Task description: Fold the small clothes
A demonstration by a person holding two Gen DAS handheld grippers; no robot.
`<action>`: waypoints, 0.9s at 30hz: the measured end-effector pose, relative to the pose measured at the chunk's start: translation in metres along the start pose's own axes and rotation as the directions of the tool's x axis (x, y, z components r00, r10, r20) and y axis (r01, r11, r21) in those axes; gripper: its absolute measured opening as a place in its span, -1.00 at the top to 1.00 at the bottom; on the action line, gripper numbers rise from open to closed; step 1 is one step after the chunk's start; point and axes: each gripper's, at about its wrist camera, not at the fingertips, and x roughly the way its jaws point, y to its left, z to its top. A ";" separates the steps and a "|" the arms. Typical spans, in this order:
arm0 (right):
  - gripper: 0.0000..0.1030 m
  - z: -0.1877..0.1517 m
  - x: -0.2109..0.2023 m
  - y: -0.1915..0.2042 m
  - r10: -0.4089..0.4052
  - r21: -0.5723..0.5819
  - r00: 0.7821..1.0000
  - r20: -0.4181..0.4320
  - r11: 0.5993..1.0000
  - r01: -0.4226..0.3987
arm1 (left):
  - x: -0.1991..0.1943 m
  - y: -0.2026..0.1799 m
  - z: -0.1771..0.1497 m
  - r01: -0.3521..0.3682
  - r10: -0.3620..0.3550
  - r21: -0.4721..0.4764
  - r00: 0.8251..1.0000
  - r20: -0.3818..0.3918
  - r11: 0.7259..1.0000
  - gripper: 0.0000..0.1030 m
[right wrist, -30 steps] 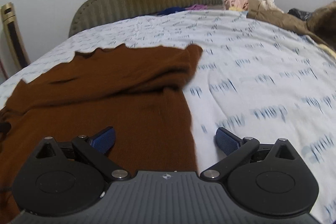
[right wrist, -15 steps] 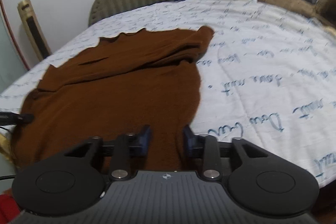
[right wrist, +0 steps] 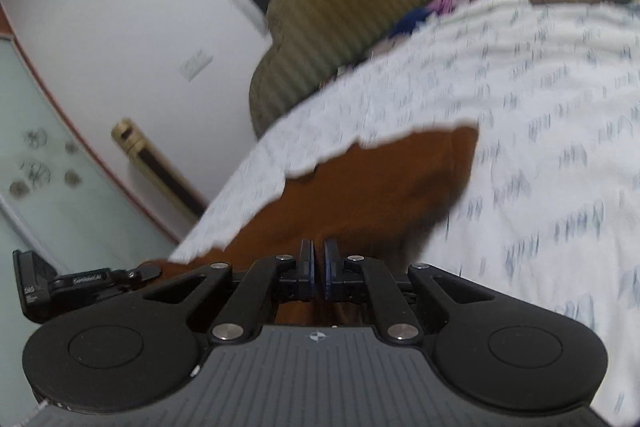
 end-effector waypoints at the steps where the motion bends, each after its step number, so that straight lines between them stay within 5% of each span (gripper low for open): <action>1: 0.85 0.007 0.008 -0.004 -0.028 -0.005 1.000 0.014 1.000 0.028 | 0.012 -0.001 0.005 -0.029 0.029 0.021 1.000 0.004 0.999 0.87; 4: 0.83 0.010 0.036 -0.019 -0.154 -0.037 0.988 0.001 0.987 0.154 | 0.056 0.005 0.005 -0.155 0.156 0.069 0.988 -0.004 0.985 0.87; 6: 0.67 0.000 0.051 -0.032 -0.236 -0.030 0.970 -0.061 0.972 0.235 | 0.083 0.017 -0.007 -0.203 0.208 0.067 0.975 -0.079 0.977 0.87; 8: 0.30 -0.016 0.050 -0.047 -0.213 0.036 0.971 -0.112 0.975 0.218 | 0.094 0.031 -0.023 -0.185 0.187 0.027 0.967 -0.170 0.982 0.86; 10: -0.32 -0.033 0.034 -0.062 -0.151 0.113 0.981 -0.122 0.980 0.165 | 0.080 0.041 -0.038 -0.157 0.158 0.013 0.977 -0.144 0.987 0.83; 11: -0.33 -0.041 0.022 -0.068 -0.138 0.134 0.983 -0.118 0.979 0.154 | 0.069 0.045 -0.044 -0.146 0.146 0.009 0.981 -0.129 0.989 0.75; 13: -0.31 -0.055 0.000 -0.075 -0.115 0.159 0.987 -0.116 0.978 0.133 | 0.049 0.056 -0.053 -0.085 0.082 -0.018 0.988 -0.130 0.996 0.52; 14: -0.31 -0.061 -0.010 -0.078 -0.085 0.176 0.989 -0.117 0.979 0.105 | 0.039 0.062 -0.058 -0.054 0.048 -0.043 0.989 -0.140 0.998 0.09; 15: -0.31 -0.068 -0.017 -0.080 -0.045 0.194 0.991 -0.125 0.978 0.069 | 0.032 0.067 -0.063 -0.040 0.029 -0.064 0.988 -0.154 0.997 -0.58; 17: -0.31 -0.074 -0.026 -0.082 0.028 0.204 0.987 -0.161 0.979 0.005 | 0.017 0.071 -0.076 -0.012 0.001 -0.075 0.989 -0.151 0.997 -0.80; 21: -0.30 -0.089 -0.030 -0.074 0.170 0.198 0.951 -0.258 0.973 -0.120 | 0.000 0.066 -0.102 0.125 -0.138 -0.077 0.971 -0.198 0.989 -0.78; 22: -0.15 -0.093 -0.027 -0.070 0.196 0.207 0.942 -0.274 0.968 -0.141 | 0.000 0.059 -0.106 0.158 -0.167 -0.059 0.962 -0.215 0.986 -0.77; 23: 0.01 -0.098 -0.023 -0.065 0.210 0.209 0.932 -0.295 0.966 -0.152 | 0.000 0.052 -0.110 0.189 -0.192 -0.036 0.953 -0.237 0.981 -0.51; 24: 0.41 -0.103 -0.018 -0.060 0.212 0.204 0.924 -0.319 0.967 -0.152 | 0.001 0.043 -0.112 0.208 -0.203 -0.012 0.943 -0.263 0.978 0.20; 25: 0.71 -0.107 -0.012 -0.054 0.196 0.191 0.920 -0.340 0.972 -0.137 | 0.003 0.036 -0.112 0.212 -0.200 0.008 0.935 -0.294 0.977 0.55; 26: 0.71 -0.110 -0.011 -0.050 0.189 0.180 0.915 -0.356 0.975 -0.131 | 0.005 0.031 -0.112 0.223 -0.205 0.017 0.922 -0.327 0.975 0.80; 27: 0.71 -0.112 -0.010 -0.046 0.193 0.165 0.912 -0.362 0.976 -0.141 | 0.003 0.026 -0.111 0.243 -0.224 0.015 0.912 -0.343 0.970 0.81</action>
